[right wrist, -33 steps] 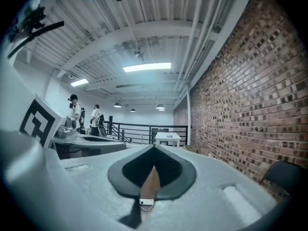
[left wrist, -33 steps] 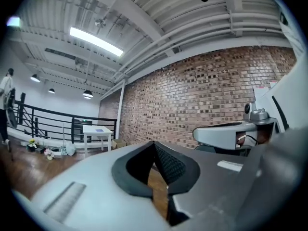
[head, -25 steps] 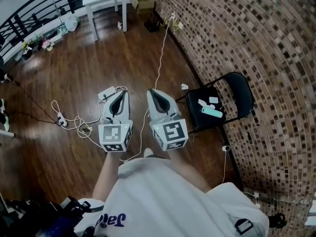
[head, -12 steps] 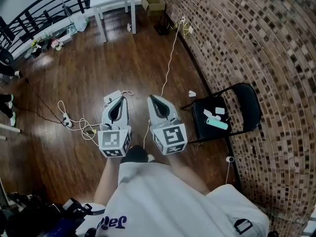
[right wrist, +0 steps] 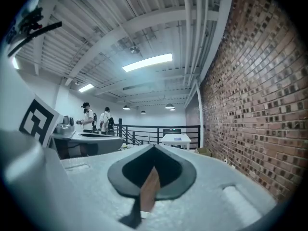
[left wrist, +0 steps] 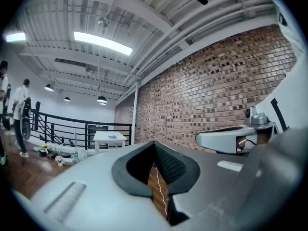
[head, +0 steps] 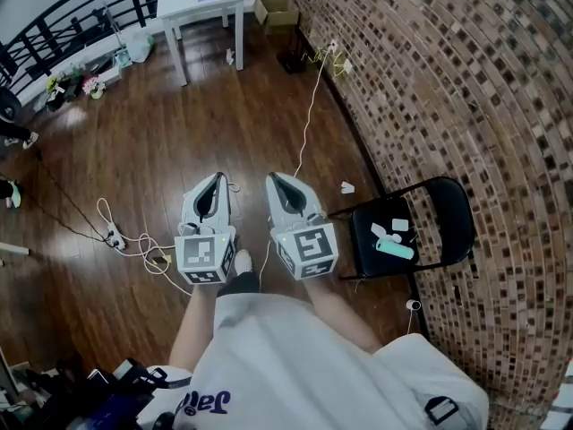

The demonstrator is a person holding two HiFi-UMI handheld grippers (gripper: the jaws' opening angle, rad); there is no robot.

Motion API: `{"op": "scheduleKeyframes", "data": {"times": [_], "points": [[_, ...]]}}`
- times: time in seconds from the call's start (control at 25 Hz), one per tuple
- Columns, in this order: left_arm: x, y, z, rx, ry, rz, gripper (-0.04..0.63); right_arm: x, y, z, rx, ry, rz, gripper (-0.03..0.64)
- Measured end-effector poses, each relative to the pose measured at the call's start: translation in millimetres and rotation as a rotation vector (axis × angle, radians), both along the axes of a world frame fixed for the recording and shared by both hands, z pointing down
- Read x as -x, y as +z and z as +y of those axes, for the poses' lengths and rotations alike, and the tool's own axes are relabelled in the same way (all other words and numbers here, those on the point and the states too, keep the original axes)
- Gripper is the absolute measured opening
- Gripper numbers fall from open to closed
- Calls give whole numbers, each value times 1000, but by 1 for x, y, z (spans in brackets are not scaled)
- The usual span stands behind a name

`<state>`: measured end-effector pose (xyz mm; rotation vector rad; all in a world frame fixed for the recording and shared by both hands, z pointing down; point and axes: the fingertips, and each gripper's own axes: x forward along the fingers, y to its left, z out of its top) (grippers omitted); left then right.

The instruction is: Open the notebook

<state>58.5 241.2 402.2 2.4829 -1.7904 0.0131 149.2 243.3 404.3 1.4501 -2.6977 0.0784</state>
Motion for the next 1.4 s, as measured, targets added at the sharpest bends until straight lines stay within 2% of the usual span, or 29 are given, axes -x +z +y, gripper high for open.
{"op": "scheduleKeyframes", "data": {"times": [0.24, 0.48, 0.84, 1.08, 1.4], "points": [[41, -20, -86, -30, 5, 6, 16, 40, -21, -88, -27, -2, 16, -12], [74, -21, -138, -22, -14, 16, 17, 78, -24, -143, -19, -38, 20, -12], [89, 7, -223, 24, -85, 33, 17, 84, 6, -234, 35, -92, 30, -12], [85, -1, -317, -6, -155, 14, 17, 73, -6, -334, -5, -148, 2, -12], [50, -34, -425, -71, -211, -32, 17, 44, -28, -457, -28, -183, -47, -12]]}}
